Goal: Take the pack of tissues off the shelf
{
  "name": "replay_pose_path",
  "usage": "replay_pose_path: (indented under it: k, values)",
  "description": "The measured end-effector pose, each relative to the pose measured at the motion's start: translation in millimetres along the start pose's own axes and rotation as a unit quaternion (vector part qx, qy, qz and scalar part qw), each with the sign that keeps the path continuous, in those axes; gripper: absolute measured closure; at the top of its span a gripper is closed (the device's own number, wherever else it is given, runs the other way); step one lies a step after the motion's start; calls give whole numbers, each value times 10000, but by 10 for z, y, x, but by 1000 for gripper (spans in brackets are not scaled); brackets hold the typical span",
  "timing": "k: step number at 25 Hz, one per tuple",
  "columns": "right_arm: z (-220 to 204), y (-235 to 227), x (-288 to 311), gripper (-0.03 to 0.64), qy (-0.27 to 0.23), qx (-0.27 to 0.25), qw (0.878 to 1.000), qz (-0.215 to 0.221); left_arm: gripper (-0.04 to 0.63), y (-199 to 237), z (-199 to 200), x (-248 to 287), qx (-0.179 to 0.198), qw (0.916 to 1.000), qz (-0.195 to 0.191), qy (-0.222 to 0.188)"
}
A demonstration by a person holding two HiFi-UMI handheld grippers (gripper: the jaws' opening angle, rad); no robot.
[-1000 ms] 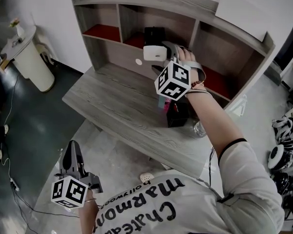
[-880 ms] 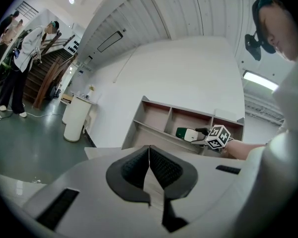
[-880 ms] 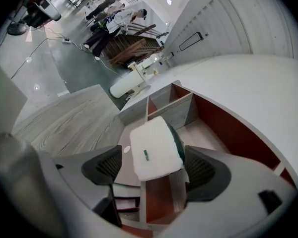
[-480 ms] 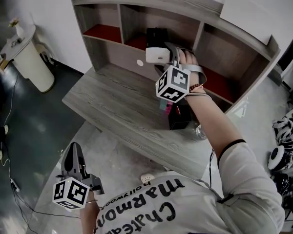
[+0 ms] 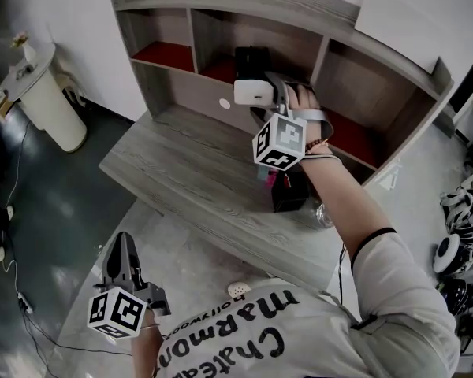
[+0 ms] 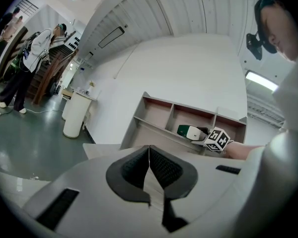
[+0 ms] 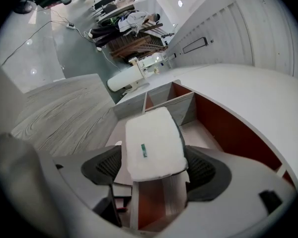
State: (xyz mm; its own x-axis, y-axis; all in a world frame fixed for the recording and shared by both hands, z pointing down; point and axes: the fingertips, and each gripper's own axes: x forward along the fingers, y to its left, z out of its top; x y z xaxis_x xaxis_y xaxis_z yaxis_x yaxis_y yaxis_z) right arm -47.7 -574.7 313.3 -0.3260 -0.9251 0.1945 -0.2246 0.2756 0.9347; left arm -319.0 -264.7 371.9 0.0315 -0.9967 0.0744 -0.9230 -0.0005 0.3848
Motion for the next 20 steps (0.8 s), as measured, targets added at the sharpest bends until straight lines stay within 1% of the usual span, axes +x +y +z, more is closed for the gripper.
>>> replay_pose_path:
  k: [4,9,14,15,17,20]
  values:
    - [-20,4,9,222,-10,-158,9998,-125,577,-19,-43,28,-29,10000,-29,46]
    - [-37,-18,10,222,-68,-237,9994,-260,577,-16,-73,23,-48,10000,-10,69]
    - [-48,12,24,222,-154,-190,9991,-342,577,-4,-92,3,-57,10000,28,68]
    - [-46,6,22,226,-168,-173,9990,-374,577,-1,-93,-1,-59,10000,34,64]
    - [-38,-20,10,261,-194,-146,9986,-463,577,8,-97,-8,-73,9999,48,57]
    - [-37,-31,4,270,-198,-143,9983,-525,577,14,-93,-8,-93,9999,54,39]
